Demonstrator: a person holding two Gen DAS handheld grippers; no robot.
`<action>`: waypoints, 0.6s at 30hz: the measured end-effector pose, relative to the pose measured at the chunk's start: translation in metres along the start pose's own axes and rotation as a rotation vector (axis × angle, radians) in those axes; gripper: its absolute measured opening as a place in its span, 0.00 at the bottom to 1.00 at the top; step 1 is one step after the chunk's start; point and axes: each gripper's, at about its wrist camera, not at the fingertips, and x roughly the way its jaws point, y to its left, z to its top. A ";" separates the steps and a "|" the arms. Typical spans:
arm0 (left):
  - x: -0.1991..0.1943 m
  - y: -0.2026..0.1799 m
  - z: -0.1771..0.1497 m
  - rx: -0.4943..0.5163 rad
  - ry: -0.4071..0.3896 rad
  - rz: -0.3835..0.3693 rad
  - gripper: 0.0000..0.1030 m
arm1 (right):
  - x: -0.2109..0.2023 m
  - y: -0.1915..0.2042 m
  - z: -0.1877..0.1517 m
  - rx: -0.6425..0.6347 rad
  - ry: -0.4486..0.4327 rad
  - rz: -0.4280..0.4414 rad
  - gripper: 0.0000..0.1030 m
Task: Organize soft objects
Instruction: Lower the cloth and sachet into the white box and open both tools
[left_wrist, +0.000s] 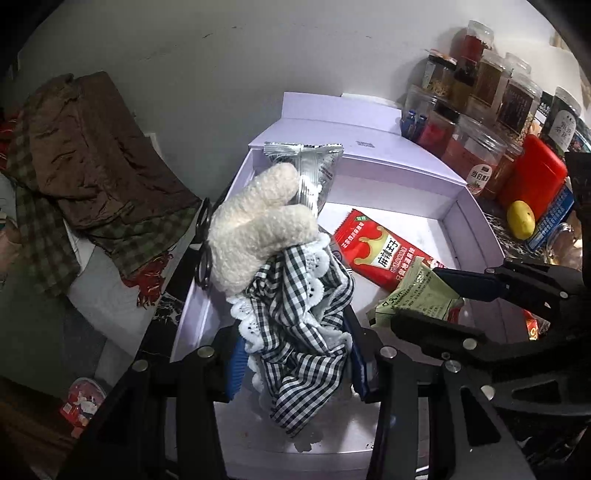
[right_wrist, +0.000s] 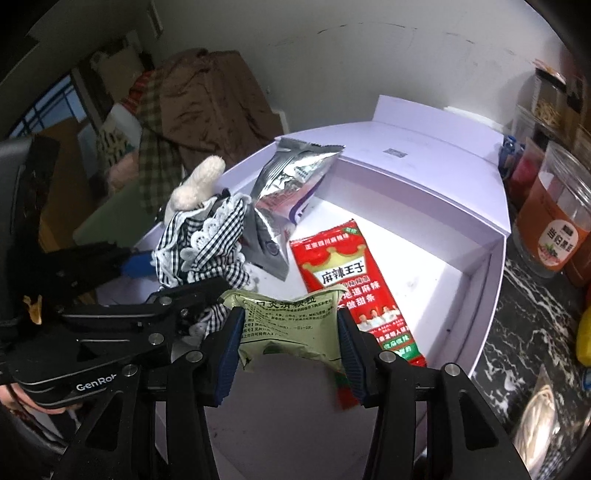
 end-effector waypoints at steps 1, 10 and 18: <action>0.000 0.000 0.000 0.000 0.002 0.003 0.44 | 0.001 0.000 0.000 -0.002 0.007 -0.002 0.48; 0.003 -0.001 0.004 -0.002 0.043 0.034 0.47 | -0.002 0.002 0.001 -0.004 0.027 -0.033 0.49; -0.012 -0.008 0.007 -0.015 0.043 0.083 0.58 | -0.021 -0.005 0.001 0.031 0.014 -0.053 0.61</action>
